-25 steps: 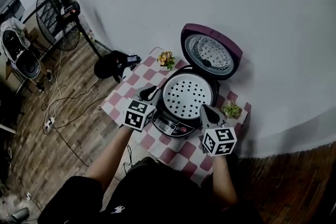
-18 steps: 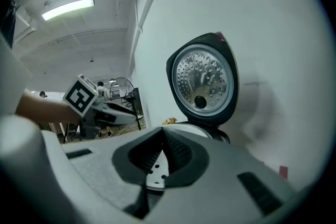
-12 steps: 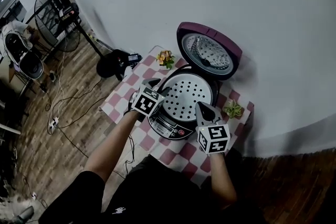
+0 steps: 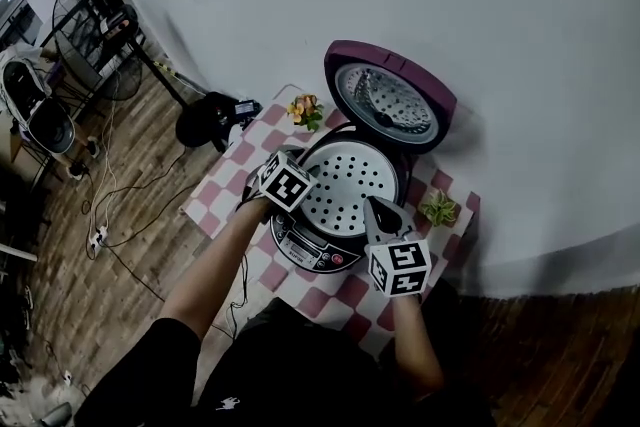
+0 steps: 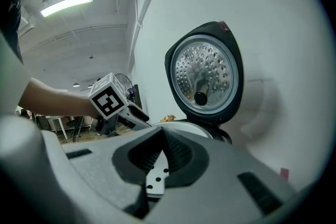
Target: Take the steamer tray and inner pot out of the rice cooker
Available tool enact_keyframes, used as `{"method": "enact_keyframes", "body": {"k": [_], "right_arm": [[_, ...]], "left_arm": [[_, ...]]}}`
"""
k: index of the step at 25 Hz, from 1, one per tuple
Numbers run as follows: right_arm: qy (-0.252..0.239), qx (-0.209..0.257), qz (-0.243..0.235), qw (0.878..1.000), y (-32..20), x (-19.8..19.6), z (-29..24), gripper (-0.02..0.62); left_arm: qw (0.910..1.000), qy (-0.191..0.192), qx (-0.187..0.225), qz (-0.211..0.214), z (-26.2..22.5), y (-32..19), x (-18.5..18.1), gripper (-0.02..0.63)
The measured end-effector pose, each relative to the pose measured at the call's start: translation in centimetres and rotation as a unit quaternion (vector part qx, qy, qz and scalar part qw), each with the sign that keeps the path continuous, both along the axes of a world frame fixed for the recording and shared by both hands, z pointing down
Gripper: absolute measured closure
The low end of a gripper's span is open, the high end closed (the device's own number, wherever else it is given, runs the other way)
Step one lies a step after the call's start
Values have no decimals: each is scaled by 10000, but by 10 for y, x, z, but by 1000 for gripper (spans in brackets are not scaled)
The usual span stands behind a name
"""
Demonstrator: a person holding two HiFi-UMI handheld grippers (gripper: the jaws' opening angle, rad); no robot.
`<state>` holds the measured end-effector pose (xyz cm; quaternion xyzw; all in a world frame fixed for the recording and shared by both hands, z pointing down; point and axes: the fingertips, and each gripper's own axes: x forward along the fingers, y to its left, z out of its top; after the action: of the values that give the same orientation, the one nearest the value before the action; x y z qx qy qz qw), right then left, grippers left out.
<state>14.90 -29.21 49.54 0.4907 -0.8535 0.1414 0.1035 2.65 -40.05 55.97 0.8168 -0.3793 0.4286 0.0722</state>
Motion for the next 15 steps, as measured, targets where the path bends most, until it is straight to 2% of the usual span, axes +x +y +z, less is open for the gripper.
{"method": "enact_keyframes", "body": {"k": [3,7,15], "right_arm": [[-26,-37,5,10000,-1,2,3,592],[-81,-72,-14,9999,-2,2,3,592],[-149,-79,-111,9998,-1,-3,2,592]], "left_arm": [[9996,-227,-168,44,11,-4,0,405],[9982,-565,-170,40,16,-12,-8,443],[9968,-671,-416,95,23,-11,-6,444]]}}
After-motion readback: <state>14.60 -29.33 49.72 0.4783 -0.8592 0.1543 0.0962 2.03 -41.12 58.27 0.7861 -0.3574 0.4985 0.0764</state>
